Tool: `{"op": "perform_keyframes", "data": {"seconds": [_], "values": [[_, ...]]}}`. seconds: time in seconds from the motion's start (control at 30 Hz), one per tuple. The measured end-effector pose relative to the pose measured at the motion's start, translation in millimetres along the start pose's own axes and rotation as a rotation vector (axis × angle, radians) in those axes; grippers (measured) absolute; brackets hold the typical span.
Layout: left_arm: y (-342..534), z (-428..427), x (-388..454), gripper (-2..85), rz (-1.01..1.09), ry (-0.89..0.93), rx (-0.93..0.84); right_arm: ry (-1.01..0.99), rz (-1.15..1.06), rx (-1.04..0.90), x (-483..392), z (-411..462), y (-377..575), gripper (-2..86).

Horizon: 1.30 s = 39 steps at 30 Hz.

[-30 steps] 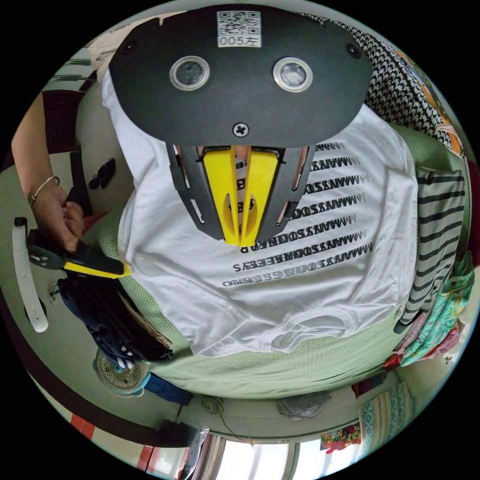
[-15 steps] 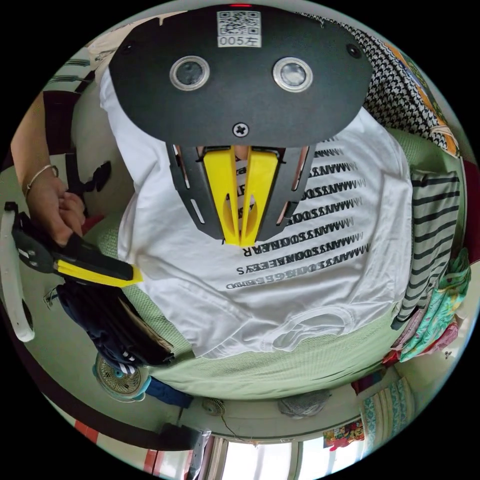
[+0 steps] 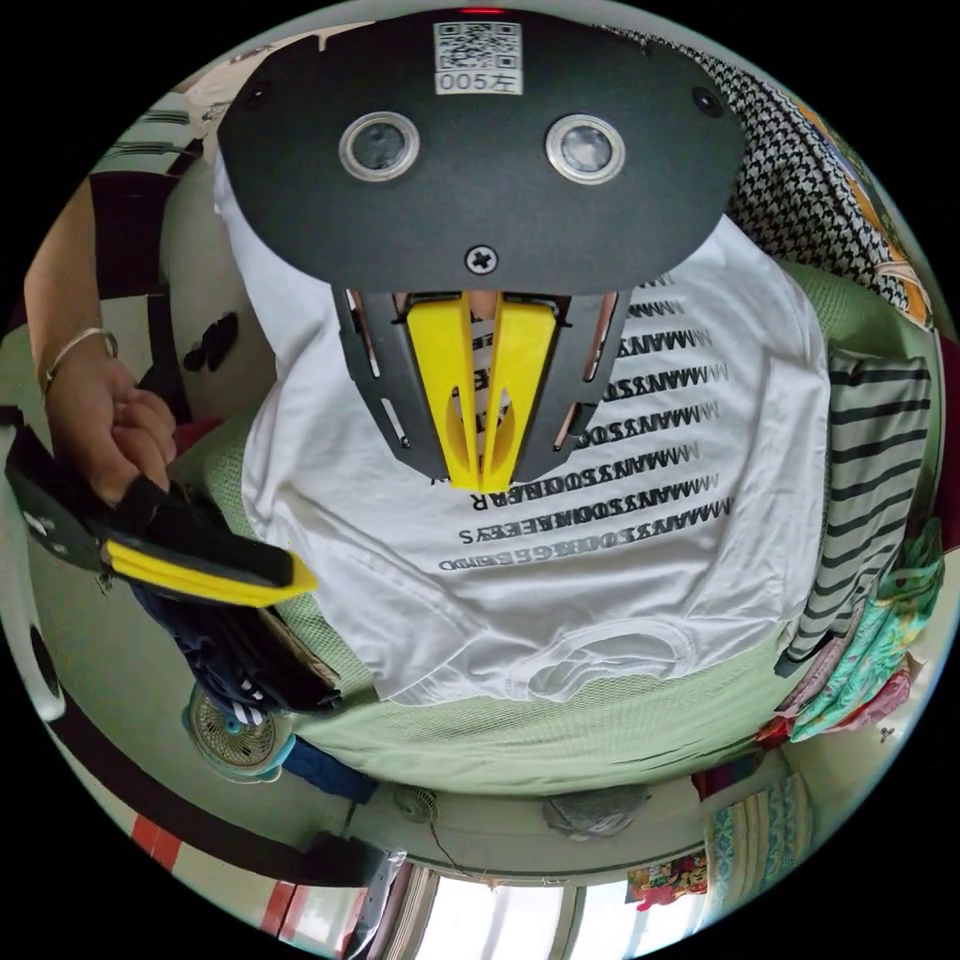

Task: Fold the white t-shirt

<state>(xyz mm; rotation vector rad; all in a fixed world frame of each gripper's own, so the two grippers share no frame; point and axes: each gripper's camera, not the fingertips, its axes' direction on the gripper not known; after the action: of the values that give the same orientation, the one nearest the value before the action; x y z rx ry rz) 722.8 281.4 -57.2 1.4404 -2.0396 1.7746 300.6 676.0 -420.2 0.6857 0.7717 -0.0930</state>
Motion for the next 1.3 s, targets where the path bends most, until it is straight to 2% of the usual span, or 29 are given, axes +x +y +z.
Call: {"op": "perform_keyframes", "data": {"seconds": [0.17, 0.33, 0.47, 0.63, 0.8, 0.97, 1.3], "values": [[5, -15, -17, -0.6, -0.040, 0.026, 0.013, -0.009, 0.004, -0.087, -22, 40, -44, 6.7], [9, -25, -36, -0.5, -0.092, 0.081, 0.009, 0.066, 0.102, -0.104, -28, 68, -68, 1.4], [11, -36, -47, -0.6, -0.092, 0.087, 0.023, -0.072, 0.211, -0.093, -14, 62, -65, 2.7], [17, -56, -57, -0.6, -0.102, 0.078, 0.096, -0.069, 0.135, 0.002, -5, 21, -29, 4.0], [23, -81, -68, -0.5, -0.118, 0.082, 0.151, 0.021, 0.147, 0.056, 27, -23, 31, 5.0], [43, -132, -94, -0.1, -0.110, -0.065, 0.192, 0.003, 0.229, -0.014, 58, -31, 84, 4.2], [106, -145, -168, 5.3, -0.243, -0.218, -0.005, -0.047, 0.338, -0.050, 71, -20, 137, 5.7]]}}
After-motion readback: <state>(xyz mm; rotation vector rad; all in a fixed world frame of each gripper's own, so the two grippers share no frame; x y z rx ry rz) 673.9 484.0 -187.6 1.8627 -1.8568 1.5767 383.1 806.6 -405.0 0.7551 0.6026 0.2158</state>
